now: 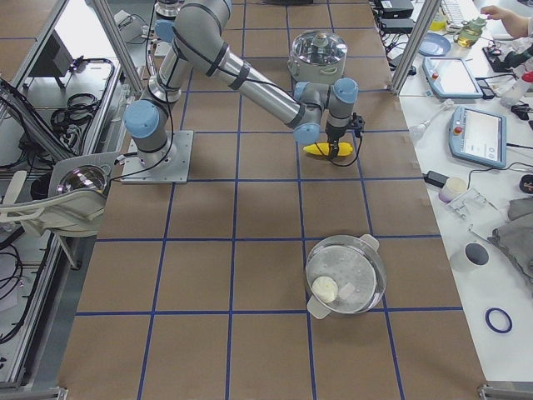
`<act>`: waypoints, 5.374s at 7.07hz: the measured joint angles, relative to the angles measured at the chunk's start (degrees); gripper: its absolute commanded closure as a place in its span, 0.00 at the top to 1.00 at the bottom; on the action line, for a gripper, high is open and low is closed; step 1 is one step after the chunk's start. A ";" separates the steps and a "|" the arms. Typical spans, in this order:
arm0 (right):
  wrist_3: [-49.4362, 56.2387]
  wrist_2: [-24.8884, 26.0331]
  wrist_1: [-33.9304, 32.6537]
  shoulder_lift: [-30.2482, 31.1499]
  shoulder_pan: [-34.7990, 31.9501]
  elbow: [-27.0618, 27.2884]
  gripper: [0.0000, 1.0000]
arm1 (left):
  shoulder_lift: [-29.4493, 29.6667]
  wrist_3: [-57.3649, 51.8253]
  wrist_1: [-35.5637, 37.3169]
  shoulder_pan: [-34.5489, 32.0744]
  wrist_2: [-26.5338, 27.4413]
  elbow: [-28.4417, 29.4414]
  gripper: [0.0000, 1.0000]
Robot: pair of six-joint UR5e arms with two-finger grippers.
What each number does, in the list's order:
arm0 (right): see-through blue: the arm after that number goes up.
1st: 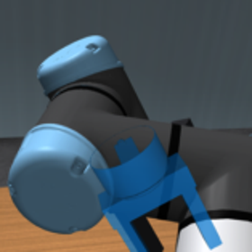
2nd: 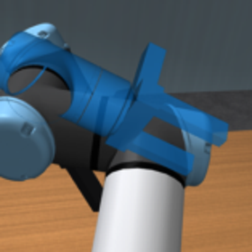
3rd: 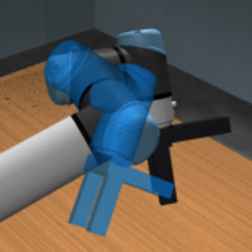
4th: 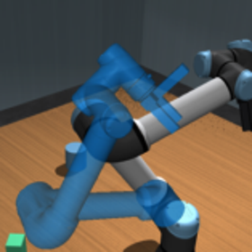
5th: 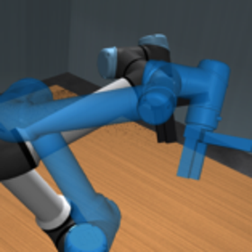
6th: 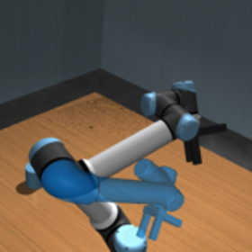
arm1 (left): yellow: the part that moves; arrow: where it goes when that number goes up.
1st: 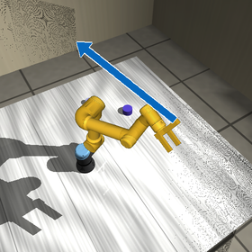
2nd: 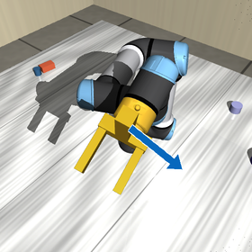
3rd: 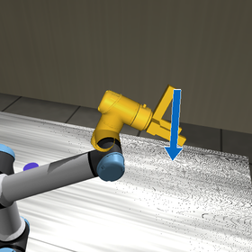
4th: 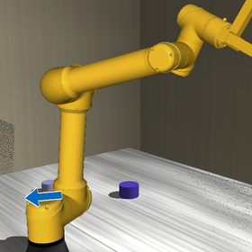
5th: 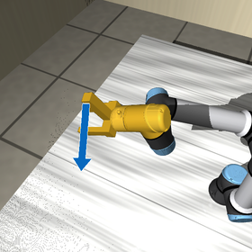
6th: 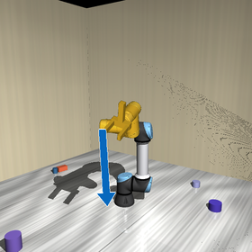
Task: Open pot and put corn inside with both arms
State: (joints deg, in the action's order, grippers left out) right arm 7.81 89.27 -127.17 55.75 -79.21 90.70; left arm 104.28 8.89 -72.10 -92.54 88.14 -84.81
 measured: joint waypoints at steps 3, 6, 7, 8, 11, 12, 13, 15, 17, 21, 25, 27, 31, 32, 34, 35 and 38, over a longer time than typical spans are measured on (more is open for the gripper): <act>0.84 -0.06 0.19 2.23 -0.41 -0.27 0.00 | 9.35 4.66 3.83 -5.46 0.45 6.16 1.00; 1.42 -0.08 1.69 3.53 -2.00 -2.95 0.00 | 13.25 5.40 3.44 -6.99 0.78 7.57 0.83; 1.43 -0.12 2.51 3.74 -2.35 -3.64 0.00 | 13.97 5.47 3.56 -7.22 0.80 7.54 0.57; 1.36 -0.14 3.30 4.26 -2.85 -3.99 0.00 | 14.27 5.53 3.68 -7.38 0.80 7.53 0.38; 0.53 -0.13 8.91 6.22 -5.25 -7.19 0.00 | 13.47 6.05 3.50 -7.62 0.81 7.77 0.00; 0.07 -0.13 11.21 6.33 -6.22 -8.88 0.00 | 12.89 5.88 3.45 -7.50 0.86 8.03 0.00; -0.67 -0.05 12.97 6.55 -7.39 -10.34 0.00 | 12.38 5.28 3.39 -6.96 0.88 8.92 0.00; -2.47 0.03 17.18 8.96 -10.17 -12.36 0.00 | 12.41 -1.01 -0.30 -2.83 1.69 12.64 0.00; -11.01 0.59 18.76 11.39 -16.74 -13.03 0.00 | 12.11 -11.80 -5.37 5.38 2.78 13.47 0.00; -34.01 0.04 19.84 5.73 -31.56 -22.31 0.00 | 11.00 -32.17 -0.79 17.68 4.60 1.16 0.00; -39.01 0.01 21.36 -4.01 -36.98 -32.60 0.03 | 7.36 -37.98 24.49 22.43 2.64 -19.64 0.00; -40.28 -0.02 20.10 -5.40 -37.74 -32.66 0.45 | 7.23 -38.87 26.53 23.77 1.39 -21.54 0.86; -42.10 -0.10 14.49 -5.92 -37.86 -28.93 1.00 | 6.79 -39.29 25.43 23.94 1.88 -20.80 1.00; -42.24 -0.10 12.38 -5.76 -37.87 -27.55 1.00 | 5.43 -39.29 21.79 23.72 1.92 -19.64 1.00; -42.24 -0.14 11.35 -4.98 -37.79 -27.01 1.00 | -0.03 -39.09 9.17 22.85 1.70 -15.68 1.00; -41.52 -0.13 12.17 -3.88 -37.53 -27.27 1.00 | -3.32 -38.95 4.00 21.82 1.52 -13.61 1.00; -28.35 -0.05 25.73 3.89 -30.32 -27.55 1.00 | -11.32 -36.28 -5.08 15.90 1.11 -6.78 1.00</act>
State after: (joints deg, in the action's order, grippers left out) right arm -20.54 89.23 -101.44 59.64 -109.53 63.15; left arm 92.97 -27.39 -77.18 -76.64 89.25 -91.59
